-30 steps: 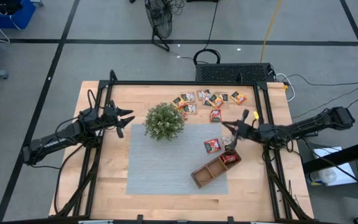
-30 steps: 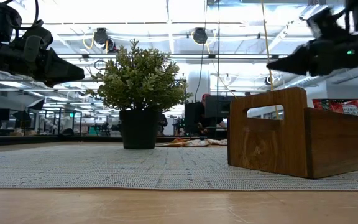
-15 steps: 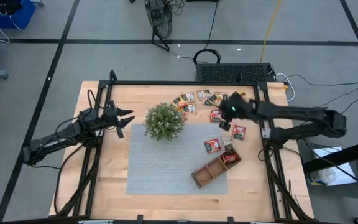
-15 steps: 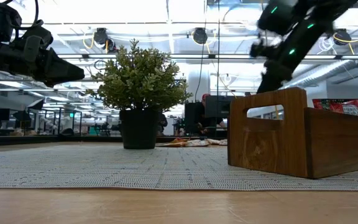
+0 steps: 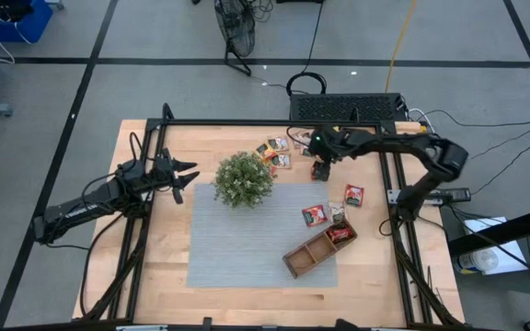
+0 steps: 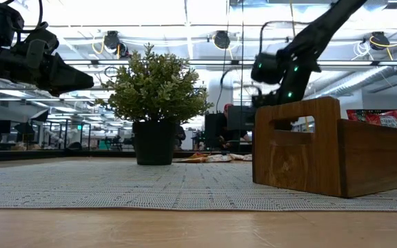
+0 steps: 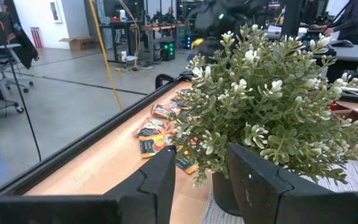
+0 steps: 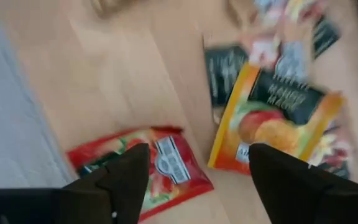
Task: Pick & Place Tea
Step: Put the strawberry tea sachet into the brown organizer
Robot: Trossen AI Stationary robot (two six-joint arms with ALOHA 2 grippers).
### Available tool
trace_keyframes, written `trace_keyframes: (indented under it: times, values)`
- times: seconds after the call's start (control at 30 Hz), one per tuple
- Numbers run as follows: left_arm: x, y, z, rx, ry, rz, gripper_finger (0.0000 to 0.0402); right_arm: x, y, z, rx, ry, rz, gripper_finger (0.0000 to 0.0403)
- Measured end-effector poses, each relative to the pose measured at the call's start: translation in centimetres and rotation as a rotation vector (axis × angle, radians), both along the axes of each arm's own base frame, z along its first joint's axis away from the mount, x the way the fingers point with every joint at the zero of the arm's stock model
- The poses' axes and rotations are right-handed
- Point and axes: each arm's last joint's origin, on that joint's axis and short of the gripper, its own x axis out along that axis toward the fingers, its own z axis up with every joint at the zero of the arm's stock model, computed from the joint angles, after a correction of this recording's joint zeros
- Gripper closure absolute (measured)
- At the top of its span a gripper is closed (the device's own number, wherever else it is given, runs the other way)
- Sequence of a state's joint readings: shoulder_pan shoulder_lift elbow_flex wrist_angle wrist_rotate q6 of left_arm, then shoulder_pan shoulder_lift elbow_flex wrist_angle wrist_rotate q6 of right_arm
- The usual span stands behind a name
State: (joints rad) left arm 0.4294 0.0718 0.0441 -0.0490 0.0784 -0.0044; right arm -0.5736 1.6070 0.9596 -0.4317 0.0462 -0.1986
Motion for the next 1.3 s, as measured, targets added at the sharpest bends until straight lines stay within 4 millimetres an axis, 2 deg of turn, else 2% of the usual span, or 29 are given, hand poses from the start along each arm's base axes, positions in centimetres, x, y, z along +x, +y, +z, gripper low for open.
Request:
trace_keyframes:
  times: [0.27,0.67,1.03,1.3]
  values:
    - [0.0,0.0,0.0,0.000,0.000,0.000,0.0254,0.8,-0.9,-2.1,0.104,0.040,0.026,0.0144]
    - [0.0,0.0,0.0,0.000,0.000,0.000,0.0254,0.5,-0.5,-2.8,0.152,0.109,0.029,0.0163]
    - [0.0,0.0,0.0,0.000,0.000,0.000,0.0254,-0.2,-0.1,-2.5,0.185,0.162,0.030,0.0232]
    - [0.0,0.0,0.0,0.000,0.000,0.000,0.0254,-0.5,0.1,-2.2,0.190,0.178,0.032,0.0309]
